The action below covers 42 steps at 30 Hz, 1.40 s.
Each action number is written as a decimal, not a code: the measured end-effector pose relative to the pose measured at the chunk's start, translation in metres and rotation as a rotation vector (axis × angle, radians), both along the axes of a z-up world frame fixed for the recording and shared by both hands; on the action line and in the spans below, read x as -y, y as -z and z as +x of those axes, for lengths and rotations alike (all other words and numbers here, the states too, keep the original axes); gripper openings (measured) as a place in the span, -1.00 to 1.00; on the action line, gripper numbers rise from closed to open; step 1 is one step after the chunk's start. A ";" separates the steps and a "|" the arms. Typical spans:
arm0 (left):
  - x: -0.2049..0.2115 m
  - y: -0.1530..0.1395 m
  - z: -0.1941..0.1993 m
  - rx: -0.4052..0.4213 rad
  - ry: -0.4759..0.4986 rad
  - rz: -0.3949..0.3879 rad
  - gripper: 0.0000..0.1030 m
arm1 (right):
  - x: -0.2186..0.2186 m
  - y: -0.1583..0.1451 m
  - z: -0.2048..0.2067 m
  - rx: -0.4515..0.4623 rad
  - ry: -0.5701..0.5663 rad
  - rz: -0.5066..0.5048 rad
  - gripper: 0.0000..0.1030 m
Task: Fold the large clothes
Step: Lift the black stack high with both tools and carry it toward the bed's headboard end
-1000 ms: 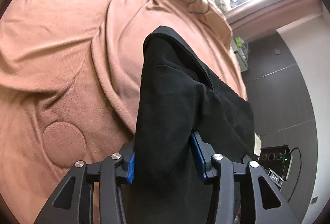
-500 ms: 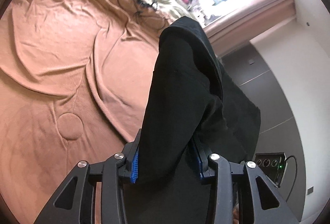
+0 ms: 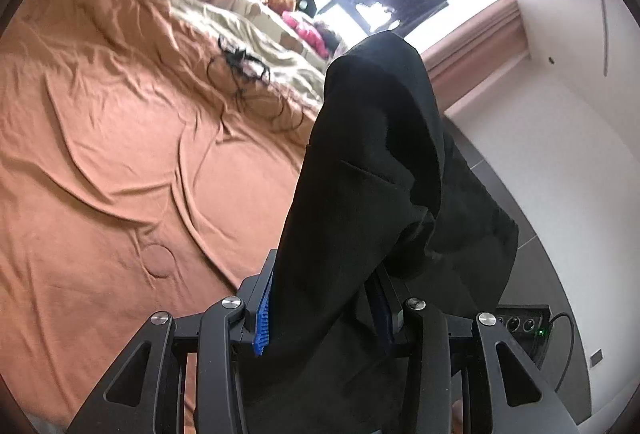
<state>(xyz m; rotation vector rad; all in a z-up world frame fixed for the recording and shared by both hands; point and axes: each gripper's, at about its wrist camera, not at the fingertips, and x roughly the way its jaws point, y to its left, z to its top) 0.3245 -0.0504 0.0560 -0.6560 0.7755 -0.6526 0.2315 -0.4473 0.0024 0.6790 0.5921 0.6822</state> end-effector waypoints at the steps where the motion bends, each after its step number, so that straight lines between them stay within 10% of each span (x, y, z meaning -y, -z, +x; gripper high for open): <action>1: -0.004 -0.006 -0.005 0.010 -0.005 -0.001 -0.19 | -0.005 -0.004 -0.007 0.010 -0.006 -0.004 -0.65; 19: -0.123 -0.088 -0.139 0.188 -0.156 -0.023 -0.19 | -0.122 -0.077 -0.101 0.158 -0.143 -0.059 -0.65; 42: -0.269 -0.110 -0.258 0.235 -0.352 0.001 -0.19 | -0.270 -0.076 -0.142 0.183 -0.364 -0.071 -0.65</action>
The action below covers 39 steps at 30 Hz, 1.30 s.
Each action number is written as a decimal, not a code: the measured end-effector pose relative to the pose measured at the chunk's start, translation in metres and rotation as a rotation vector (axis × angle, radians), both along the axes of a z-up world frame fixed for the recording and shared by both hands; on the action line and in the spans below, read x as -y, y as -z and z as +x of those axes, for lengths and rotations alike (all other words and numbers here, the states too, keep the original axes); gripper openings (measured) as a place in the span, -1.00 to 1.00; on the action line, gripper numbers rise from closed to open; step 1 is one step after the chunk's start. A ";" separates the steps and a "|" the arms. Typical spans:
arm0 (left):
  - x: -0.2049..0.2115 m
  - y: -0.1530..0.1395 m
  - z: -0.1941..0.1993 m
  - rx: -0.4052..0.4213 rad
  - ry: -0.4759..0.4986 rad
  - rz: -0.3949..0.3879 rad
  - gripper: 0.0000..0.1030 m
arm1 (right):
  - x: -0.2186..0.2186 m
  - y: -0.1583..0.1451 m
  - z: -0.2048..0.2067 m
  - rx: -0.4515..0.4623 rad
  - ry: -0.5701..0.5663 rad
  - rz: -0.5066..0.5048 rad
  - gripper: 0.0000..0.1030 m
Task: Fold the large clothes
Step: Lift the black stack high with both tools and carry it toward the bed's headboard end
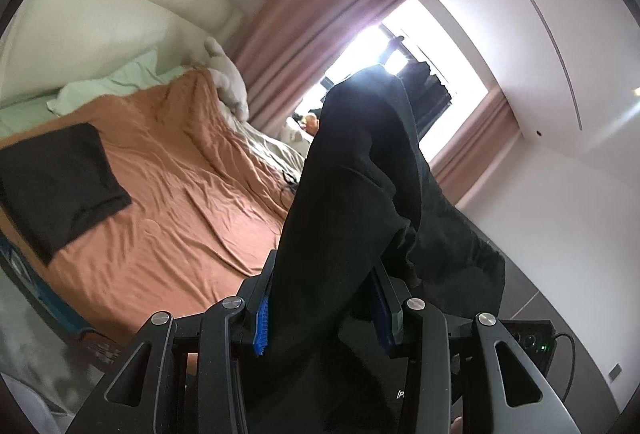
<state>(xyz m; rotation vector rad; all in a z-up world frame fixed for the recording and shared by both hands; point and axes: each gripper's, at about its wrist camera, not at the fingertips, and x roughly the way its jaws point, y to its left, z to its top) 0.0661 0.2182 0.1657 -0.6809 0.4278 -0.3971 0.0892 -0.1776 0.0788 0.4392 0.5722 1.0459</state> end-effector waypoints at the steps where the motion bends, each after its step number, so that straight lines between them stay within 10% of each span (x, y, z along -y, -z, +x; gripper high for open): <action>1: -0.007 -0.003 -0.004 0.003 -0.008 -0.002 -0.19 | -0.007 -0.001 0.000 0.002 -0.010 -0.006 -0.65; 16: -0.109 0.004 0.006 0.024 -0.116 -0.024 -0.59 | -0.126 -0.008 0.027 0.043 -0.183 -0.070 -0.65; 39: -0.263 0.000 0.081 -0.003 -0.300 0.073 -0.68 | -0.301 0.007 0.142 -0.024 -0.353 -0.069 -0.65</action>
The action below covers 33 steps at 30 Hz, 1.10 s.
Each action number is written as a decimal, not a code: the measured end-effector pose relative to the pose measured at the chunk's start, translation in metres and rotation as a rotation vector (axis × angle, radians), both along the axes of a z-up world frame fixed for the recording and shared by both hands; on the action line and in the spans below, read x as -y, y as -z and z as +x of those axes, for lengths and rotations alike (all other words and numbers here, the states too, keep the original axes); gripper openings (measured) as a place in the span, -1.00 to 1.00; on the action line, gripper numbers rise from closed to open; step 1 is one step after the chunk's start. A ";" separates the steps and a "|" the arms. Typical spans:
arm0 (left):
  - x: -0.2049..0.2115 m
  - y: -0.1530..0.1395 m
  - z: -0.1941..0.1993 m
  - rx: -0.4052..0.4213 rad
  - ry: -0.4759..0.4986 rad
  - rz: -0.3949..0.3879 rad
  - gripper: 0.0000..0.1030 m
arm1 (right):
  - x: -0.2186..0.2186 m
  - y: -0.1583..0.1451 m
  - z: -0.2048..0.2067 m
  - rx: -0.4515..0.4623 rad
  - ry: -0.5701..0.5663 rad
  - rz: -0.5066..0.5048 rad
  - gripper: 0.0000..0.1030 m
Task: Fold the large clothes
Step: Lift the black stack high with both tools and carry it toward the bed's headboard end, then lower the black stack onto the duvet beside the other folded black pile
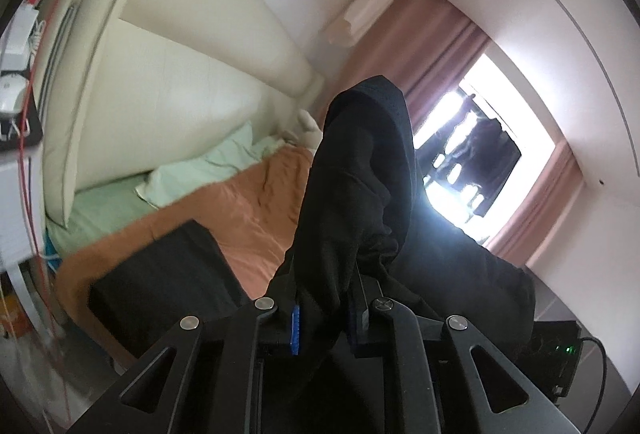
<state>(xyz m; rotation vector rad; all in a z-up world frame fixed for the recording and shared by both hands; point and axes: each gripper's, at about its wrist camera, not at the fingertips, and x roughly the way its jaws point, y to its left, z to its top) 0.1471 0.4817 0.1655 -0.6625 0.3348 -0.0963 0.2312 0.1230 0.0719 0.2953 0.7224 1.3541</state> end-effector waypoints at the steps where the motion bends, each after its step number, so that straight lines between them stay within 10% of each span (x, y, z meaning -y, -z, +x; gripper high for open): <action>1: -0.009 0.001 0.004 -0.005 -0.008 0.002 -0.68 | -0.008 0.001 0.005 -0.004 -0.009 0.003 -0.65; 14: -0.062 0.035 0.065 -0.164 -0.054 0.071 -0.69 | -0.106 0.076 0.071 -0.236 -0.127 0.058 -0.65; 33: -0.056 0.125 0.232 -0.437 -0.046 0.137 -0.65 | -0.090 0.198 0.158 -0.456 0.004 0.085 -0.65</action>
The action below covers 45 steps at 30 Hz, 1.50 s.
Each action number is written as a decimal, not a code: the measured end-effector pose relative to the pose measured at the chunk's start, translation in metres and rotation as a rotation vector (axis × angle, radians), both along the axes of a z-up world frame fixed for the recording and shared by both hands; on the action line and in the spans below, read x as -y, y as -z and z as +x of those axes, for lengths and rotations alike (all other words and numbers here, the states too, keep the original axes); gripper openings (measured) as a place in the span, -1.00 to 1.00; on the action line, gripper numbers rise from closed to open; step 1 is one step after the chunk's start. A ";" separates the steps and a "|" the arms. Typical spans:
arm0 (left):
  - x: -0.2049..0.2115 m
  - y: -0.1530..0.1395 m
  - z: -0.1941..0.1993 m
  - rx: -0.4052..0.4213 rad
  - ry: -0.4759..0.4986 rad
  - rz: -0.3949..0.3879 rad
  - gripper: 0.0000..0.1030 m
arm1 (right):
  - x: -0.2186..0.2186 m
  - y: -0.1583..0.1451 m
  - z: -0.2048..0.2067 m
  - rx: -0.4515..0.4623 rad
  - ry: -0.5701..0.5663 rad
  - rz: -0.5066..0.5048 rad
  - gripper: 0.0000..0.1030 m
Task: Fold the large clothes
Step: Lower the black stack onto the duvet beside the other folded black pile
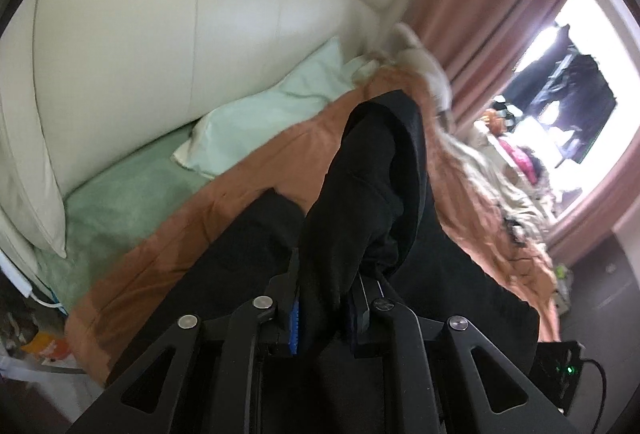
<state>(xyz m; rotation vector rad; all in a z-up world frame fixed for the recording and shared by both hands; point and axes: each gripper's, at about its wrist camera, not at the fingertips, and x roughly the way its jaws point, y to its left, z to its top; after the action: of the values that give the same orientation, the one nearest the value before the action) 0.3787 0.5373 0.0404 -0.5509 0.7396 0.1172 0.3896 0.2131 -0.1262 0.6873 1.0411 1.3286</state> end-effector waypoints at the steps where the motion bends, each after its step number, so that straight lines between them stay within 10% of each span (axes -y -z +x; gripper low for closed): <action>1: 0.000 0.007 0.005 -0.026 -0.011 0.013 -0.60 | 0.002 0.008 0.002 -0.009 0.008 -0.007 -0.65; 8: 0.002 0.030 -0.011 -0.107 -0.116 0.119 0.32 | 0.011 0.077 0.011 -0.102 0.064 -0.036 -0.66; 13: 0.010 0.048 -0.055 -0.171 -0.124 0.193 0.37 | 0.021 0.124 0.019 -0.175 0.104 -0.041 -0.66; 21: 0.016 0.074 -0.122 -0.206 -0.188 0.141 0.37 | 0.015 0.100 0.018 -0.107 0.120 -0.151 -0.62; 28: 0.024 0.086 -0.167 -0.210 -0.273 0.089 0.83 | 0.016 0.098 0.025 -0.071 0.178 -0.242 -0.11; 36: 0.027 0.120 -0.176 -0.227 -0.311 -0.041 0.81 | -0.004 0.100 0.020 -0.099 0.136 -0.229 -0.36; 45: 0.024 0.128 -0.157 -0.280 -0.321 -0.046 0.02 | 0.007 0.098 0.033 -0.105 0.108 -0.166 -0.64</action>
<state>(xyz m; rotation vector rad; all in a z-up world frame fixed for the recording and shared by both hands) 0.2217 0.5137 -0.0872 -0.7036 0.9228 0.4843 0.4222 0.2057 -0.2241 0.6837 1.1685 1.1086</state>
